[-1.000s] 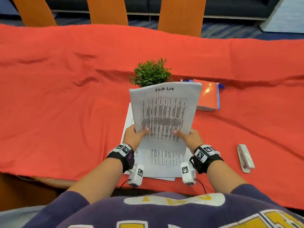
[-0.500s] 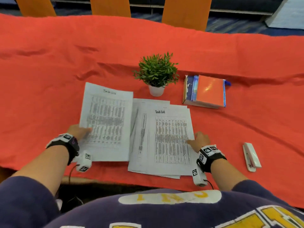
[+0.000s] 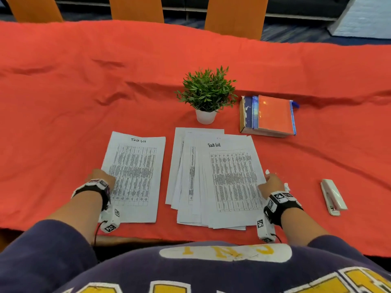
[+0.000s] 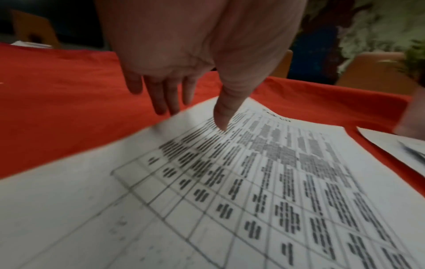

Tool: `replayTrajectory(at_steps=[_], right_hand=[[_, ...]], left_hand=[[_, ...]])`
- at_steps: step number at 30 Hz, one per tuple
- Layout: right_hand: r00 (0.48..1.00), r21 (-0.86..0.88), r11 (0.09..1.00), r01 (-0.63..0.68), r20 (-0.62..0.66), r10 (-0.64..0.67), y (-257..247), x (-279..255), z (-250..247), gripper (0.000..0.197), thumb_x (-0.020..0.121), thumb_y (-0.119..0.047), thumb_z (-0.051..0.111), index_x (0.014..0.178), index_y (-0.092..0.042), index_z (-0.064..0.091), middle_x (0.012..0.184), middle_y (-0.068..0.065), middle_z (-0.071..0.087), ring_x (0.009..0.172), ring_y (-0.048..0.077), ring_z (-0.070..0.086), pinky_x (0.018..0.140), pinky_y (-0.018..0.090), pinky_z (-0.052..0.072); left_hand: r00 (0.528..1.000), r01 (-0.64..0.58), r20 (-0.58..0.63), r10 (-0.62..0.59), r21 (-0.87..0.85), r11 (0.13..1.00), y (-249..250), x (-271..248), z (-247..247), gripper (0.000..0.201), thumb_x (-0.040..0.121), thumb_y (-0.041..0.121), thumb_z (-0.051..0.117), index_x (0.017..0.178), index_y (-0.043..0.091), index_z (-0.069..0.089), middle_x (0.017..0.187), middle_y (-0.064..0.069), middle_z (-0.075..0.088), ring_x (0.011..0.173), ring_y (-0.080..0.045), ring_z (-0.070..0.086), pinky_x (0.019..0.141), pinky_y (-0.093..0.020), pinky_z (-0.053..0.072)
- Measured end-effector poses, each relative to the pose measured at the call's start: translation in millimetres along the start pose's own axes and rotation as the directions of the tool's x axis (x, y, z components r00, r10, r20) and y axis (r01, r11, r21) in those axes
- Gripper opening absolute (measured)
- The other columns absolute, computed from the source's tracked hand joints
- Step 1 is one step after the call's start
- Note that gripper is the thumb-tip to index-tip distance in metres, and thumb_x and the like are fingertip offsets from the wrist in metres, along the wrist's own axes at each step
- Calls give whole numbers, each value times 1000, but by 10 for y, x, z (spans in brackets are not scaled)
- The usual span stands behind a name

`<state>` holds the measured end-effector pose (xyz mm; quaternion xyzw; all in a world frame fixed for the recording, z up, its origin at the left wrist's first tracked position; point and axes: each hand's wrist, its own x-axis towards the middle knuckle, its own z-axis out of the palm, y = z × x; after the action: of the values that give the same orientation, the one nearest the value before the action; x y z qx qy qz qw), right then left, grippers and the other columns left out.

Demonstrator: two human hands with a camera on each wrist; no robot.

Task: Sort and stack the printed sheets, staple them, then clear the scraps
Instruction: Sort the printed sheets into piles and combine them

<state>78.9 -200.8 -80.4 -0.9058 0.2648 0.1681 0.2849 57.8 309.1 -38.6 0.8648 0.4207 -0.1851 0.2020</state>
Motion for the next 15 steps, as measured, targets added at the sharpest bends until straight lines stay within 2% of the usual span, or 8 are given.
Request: replayTrajectory(at_steps=[1, 3, 5, 7, 8, 9, 12, 15], right_hand=[[1000, 12, 1000, 6, -25, -6, -9, -30, -42, 16, 86, 1, 53, 101, -2, 60, 98, 22, 66, 81, 30, 57, 66, 31, 42], [998, 31, 1000, 1, -69, 1, -9, -51, -133, 23, 87, 1, 52, 106, -3, 64, 104, 21, 66, 93, 35, 62, 74, 35, 48], [994, 64, 998, 9, -110, -2, 8, -71, -231, 22, 88, 0, 52, 101, -5, 69, 108, 20, 68, 101, 37, 62, 84, 38, 51], [990, 88, 996, 11, -140, 1, 37, -66, -305, 16, 88, -2, 53, 89, -7, 68, 102, 18, 70, 97, 36, 64, 83, 39, 53], [992, 105, 994, 3, -128, 11, 42, -62, -329, 12, 88, -4, 56, 90, -7, 68, 100, 16, 70, 95, 35, 64, 81, 39, 53], [995, 124, 992, -8, -99, 21, 39, -70, -337, 12, 87, -7, 60, 97, -5, 67, 102, 15, 69, 96, 34, 64, 81, 38, 53], [999, 90, 995, -46, 7, 46, 30, -123, -276, 40, 83, -8, 70, 121, -4, 58, 118, 16, 63, 108, 33, 61, 81, 31, 46], [1000, 95, 995, -15, -11, 16, 93, -110, -227, 31, 83, 4, 62, 112, -6, 65, 118, 18, 64, 106, 33, 62, 83, 33, 50]], left_hand=[[999, 2, -50, -1, 32, 999, 43, -10, 9, 31, 84, 20, 63, 102, -2, 53, 103, -20, 59, 94, -34, 56, 90, -45, 50], [993, -22, -118, 33, 98, 995, 211, -110, 42, 51, 83, 25, 63, 125, 2, 46, 128, -21, 48, 119, -37, 46, 102, -46, 40], [983, -146, -93, 160, 138, 980, 476, -296, 84, 54, 84, 29, 62, 131, 6, 47, 133, -18, 49, 121, -37, 48, 101, -45, 42], [949, -312, -12, 315, 116, 943, 761, -523, 174, 46, 86, 32, 60, 128, 13, 55, 129, -14, 57, 113, -33, 57, 95, -41, 49], [926, -378, 33, 376, 72, 923, 884, -647, 245, 43, 86, 33, 60, 126, 17, 58, 127, -11, 59, 110, -31, 60, 93, -40, 51], [900, -433, 75, 430, 21, 901, 997, -771, 341, 39, 86, 34, 60, 123, 21, 59, 126, -9, 60, 107, -29, 61, 92, -39, 51], [816, -545, 196, 544, -54, 837, 1254, -1210, 682, 25, 85, 36, 60, 109, 28, 62, 128, -4, 55, 110, -25, 57, 93, -36, 48], [744, -604, 291, 602, -91, 791, 1412, -1577, 1040, 21, 87, 36, 61, 106, 27, 63, 131, -3, 51, 117, -24, 52, 97, -36, 43]])
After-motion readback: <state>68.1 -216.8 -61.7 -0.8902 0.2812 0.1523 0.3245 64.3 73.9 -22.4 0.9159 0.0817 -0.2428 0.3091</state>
